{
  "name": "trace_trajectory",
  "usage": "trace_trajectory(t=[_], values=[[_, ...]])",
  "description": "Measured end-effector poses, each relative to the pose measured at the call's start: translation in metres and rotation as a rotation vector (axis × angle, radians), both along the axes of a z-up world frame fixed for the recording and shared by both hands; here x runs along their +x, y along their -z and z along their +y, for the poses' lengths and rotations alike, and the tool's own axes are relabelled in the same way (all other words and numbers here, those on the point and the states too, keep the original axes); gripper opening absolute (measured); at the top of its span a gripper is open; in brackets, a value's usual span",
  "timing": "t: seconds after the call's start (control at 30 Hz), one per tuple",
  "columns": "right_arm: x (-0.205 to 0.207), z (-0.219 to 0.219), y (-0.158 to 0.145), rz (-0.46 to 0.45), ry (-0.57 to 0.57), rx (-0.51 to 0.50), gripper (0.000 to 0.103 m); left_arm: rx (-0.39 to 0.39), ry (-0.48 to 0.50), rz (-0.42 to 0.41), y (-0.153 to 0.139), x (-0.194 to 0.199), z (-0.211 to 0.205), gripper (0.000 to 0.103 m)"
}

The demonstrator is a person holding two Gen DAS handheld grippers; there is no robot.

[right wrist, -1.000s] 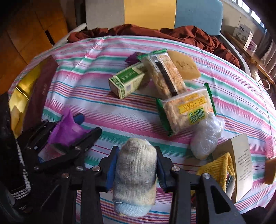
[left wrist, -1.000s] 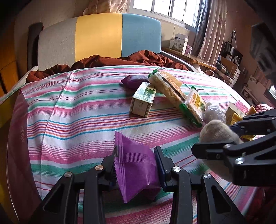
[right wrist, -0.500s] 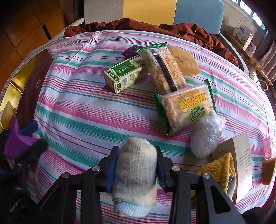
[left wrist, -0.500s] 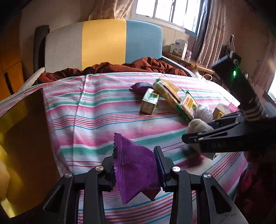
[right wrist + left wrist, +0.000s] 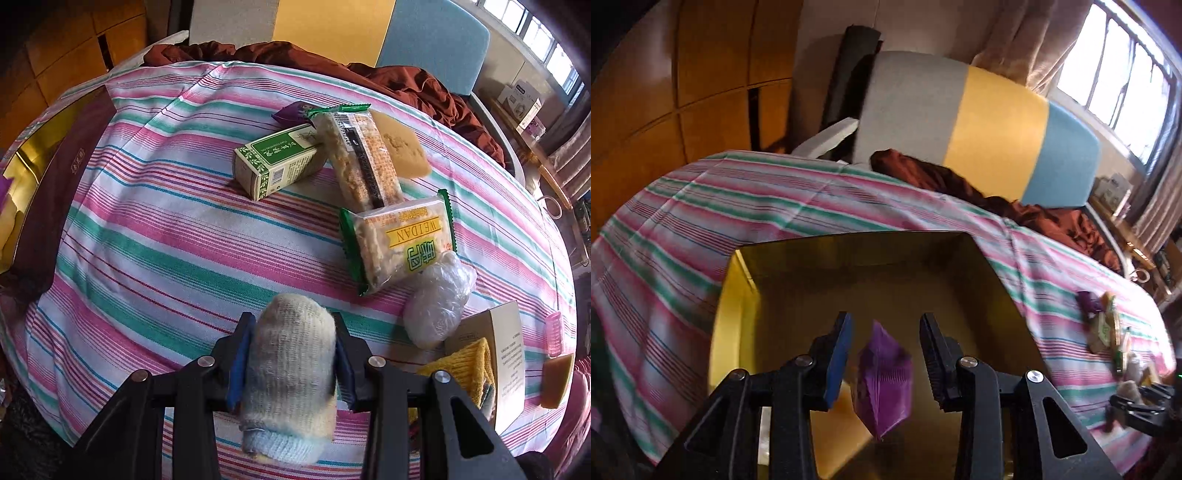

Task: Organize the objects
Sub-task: 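Carry the purple packet into the gold tray and open the left tool, then carry the rolled sock into the gold tray and open the right tool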

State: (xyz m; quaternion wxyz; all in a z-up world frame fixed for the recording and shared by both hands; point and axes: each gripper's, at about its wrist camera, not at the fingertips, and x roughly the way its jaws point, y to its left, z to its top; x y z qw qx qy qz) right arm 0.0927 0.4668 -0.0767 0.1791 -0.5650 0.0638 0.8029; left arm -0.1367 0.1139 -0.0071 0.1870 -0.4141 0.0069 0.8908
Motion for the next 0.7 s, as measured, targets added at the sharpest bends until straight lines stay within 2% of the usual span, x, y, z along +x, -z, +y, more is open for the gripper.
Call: trace_trajectory(t=[0.13, 0.2, 0.27, 0.4, 0.63, 0.7], values=[[0.0, 0.0, 0.0, 0.001, -0.001, 0.0, 0.04, -0.031, -0.089, -0.047, 0.02, -0.028, -0.026, 0.038], [-0.002, -0.001, 0.0, 0.0, -0.004, 0.003, 0.04, -0.052, -0.144, -0.04, 0.022, -0.033, -0.035, 0.04], [-0.003, -0.004, 0.001, -0.001, -0.007, 0.007, 0.04, -0.031, -0.149, -0.04, 0.021, -0.03, -0.043, 0.04], [-0.002, -0.008, 0.003, -0.004, -0.011, 0.017, 0.04, -0.035, -0.133, -0.001, 0.014, -0.011, -0.046, 0.042], [-0.009, -0.015, 0.0, -0.005, -0.018, 0.052, 0.04, -0.007, -0.09, 0.125, -0.004, 0.048, -0.046, 0.057], [-0.013, -0.012, 0.002, -0.007, -0.022, 0.071, 0.04, -0.006, -0.081, 0.148, -0.008, 0.062, -0.046, 0.058]])
